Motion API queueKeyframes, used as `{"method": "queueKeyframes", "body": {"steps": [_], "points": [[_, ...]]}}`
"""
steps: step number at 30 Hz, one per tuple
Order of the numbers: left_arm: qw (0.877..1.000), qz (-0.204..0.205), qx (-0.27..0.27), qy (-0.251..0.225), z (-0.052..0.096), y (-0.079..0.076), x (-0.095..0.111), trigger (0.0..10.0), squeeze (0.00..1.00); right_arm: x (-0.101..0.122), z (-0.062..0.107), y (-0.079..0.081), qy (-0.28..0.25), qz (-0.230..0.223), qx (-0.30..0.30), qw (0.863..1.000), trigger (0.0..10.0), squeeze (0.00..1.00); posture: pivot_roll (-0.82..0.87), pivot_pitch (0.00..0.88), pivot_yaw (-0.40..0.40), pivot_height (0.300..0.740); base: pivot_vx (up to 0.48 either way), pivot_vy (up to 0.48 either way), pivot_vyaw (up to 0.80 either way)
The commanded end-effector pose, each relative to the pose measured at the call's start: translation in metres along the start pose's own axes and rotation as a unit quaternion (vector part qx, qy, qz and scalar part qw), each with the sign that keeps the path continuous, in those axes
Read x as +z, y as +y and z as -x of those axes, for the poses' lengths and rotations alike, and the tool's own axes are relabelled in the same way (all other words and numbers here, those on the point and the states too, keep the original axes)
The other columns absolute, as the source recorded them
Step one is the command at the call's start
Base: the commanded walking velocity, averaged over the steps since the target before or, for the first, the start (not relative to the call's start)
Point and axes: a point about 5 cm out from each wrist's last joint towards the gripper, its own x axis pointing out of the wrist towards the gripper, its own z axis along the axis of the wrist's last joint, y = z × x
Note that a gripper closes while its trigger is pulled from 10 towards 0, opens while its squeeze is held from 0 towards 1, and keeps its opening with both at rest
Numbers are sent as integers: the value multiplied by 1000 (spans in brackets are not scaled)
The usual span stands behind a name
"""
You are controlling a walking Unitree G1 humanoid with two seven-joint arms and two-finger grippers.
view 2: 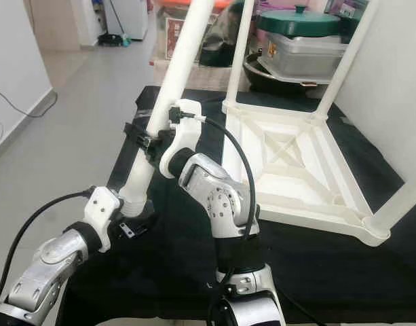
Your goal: Building children table
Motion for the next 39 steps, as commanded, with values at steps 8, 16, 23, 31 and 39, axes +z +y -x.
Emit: {"method": "queueKeyframes", "body": {"steps": [8,16,23,31,39], "points": [[998,14,55,-23,12,8,4,10000,1000,33,11,-36,-54,96,-91,990,0,0,22,0,-53,740,0,0,0],[995,24,90,25,22,0,-16,10000,0,81,43,-83,-132,118,-190,966,0,0,44,0,-63,740,0,0,0],[995,27,90,44,25,-10,-27,10000,0,88,40,-67,-165,126,-131,969,0,0,38,0,-66,740,0,0,0],[994,29,93,41,22,-9,-24,10000,0,77,33,-62,-151,135,-106,973,0,0,48,0,-69,740,0,0,0],[994,35,92,43,20,-12,-27,10000,0,76,36,-64,-146,145,-102,973,0,0,26,0,-59,740,0,0,0]]}}
